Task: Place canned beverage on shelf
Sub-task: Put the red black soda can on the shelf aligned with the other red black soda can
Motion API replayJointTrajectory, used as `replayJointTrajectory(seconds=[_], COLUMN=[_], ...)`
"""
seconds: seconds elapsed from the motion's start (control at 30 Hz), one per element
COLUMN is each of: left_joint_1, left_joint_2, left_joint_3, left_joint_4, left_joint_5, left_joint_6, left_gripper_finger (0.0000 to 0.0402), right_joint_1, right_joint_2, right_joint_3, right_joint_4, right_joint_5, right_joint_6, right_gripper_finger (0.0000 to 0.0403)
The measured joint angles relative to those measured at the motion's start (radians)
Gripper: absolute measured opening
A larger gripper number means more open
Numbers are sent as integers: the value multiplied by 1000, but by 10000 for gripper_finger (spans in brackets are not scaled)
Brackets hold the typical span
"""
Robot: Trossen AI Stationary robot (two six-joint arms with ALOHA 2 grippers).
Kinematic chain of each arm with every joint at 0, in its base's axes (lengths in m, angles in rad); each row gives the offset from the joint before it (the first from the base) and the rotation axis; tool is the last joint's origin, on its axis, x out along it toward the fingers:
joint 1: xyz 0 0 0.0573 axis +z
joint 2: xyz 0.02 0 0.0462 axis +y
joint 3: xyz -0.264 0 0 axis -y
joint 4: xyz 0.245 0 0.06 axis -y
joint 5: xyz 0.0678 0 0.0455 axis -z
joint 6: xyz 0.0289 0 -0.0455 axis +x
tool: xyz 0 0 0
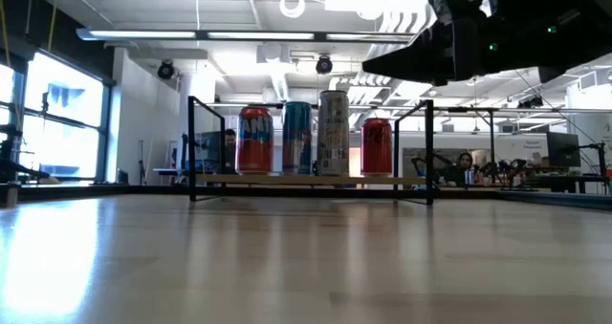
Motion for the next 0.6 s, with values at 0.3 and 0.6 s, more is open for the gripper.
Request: replayJointTrajectory(seconds=[0.3, 0.6], left_joint_1=[-115, -127], left_joint_2=[191, 205], left_joint_3=[220, 232], left_joint_4=[-184, -223], left_joint_5=[76, 60], left_joint_6=[-458, -761], left_gripper_finger=[26, 177], right_joint_1=[51, 83], right_joint_2=[0, 0], right_joint_3=[-4, -4], right_joint_4=[1, -4], right_joint_5=[74, 75], right_joint_6=[0, -2], right_gripper_finger=[0, 0])
